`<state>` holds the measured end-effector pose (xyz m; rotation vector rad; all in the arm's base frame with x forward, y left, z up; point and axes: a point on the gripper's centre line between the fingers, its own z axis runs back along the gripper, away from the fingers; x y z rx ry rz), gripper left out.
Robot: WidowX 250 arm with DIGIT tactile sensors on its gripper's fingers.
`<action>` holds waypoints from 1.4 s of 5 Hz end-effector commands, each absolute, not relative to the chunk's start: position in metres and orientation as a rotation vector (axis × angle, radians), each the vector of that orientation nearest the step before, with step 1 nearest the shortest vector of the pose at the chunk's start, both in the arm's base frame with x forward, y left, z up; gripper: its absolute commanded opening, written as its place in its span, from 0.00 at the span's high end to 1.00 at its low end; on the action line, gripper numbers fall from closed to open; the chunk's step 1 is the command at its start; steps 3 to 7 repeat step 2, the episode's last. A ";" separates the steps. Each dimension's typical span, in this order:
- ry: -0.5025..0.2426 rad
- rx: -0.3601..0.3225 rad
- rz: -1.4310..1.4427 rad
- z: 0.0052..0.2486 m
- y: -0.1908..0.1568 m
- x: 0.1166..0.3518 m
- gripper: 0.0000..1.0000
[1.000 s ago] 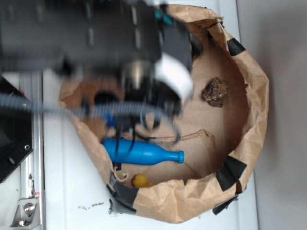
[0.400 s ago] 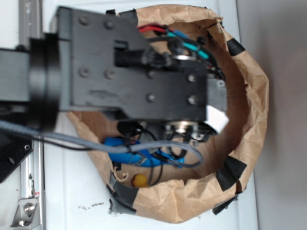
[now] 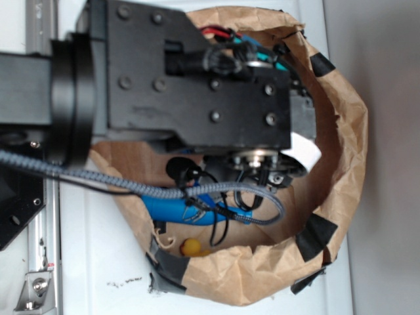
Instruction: Grab the silver keys.
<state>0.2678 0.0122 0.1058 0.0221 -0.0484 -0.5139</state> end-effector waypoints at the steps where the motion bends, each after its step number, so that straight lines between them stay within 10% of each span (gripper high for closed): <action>1: -0.113 0.023 -0.491 0.132 0.027 0.276 1.00; 7: -0.128 0.018 -0.484 0.133 0.032 0.277 1.00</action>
